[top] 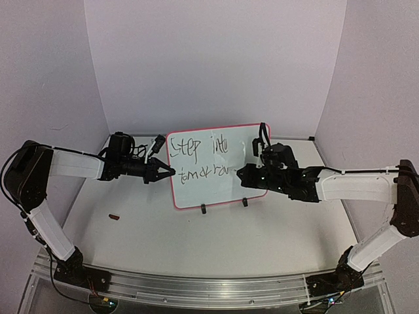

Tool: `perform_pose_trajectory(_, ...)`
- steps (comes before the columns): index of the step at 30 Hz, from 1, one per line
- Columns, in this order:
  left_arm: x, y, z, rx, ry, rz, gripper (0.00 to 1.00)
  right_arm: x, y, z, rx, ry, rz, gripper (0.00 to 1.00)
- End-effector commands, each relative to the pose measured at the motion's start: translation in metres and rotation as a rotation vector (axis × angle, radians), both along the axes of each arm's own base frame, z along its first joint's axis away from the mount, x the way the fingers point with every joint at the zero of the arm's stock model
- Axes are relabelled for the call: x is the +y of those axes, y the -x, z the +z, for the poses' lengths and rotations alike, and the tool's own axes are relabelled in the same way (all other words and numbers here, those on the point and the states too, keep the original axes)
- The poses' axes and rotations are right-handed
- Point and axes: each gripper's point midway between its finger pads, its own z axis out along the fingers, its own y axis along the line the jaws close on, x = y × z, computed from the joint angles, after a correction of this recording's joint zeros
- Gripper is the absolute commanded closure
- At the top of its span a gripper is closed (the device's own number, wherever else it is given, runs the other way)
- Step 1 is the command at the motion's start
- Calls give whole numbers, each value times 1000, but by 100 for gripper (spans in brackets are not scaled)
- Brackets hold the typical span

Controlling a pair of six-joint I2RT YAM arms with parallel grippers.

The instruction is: Write a sentence on the whiteboard

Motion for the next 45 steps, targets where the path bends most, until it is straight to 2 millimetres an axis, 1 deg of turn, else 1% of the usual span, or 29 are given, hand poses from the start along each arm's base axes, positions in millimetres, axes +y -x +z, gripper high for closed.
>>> perform_pose_trajectory(1,12,-11,-26,-3,-112,94,100,-5,-7,23,-54,-31,-39,100)
perform_pose_trajectory(6,12,-11,-26,-2,-113,95,100,-10,-1,10,-22,-27,-51,100)
perform_pose_trajectory(9,12,-11,-27,-1,-113,94,100,-14,1,6,-10,-29,-60,100)
perform_pose_trajectory(14,12,-11,-27,-2,-113,93,100,-17,2,4,-7,-27,-69,100)
perform_pose_trajectory(19,12,-11,-27,-2,-113,94,100,-14,0,5,-10,-23,-65,100)
perform_pose_trajectory(22,12,-11,-27,-1,-114,94,100,-12,-2,10,-22,-23,-61,100)
perform_pose_trajectory(28,12,-11,-26,-3,-113,94,100,-10,-7,30,-70,-30,-61,100)
perform_pose_trajectory(32,12,-11,-26,-2,-113,94,100,-11,-10,39,-92,-30,-65,100)
perform_pose_trajectory(35,12,-11,-26,-3,-114,96,100,-11,-10,40,-97,-29,-68,100)
perform_pose_trajectory(43,12,-11,-27,-2,-115,95,100,-10,-9,36,-88,-26,-60,100)
perform_pose_trajectory(45,12,-11,-28,-1,-116,96,100,-12,-6,41,-98,-32,-51,100)
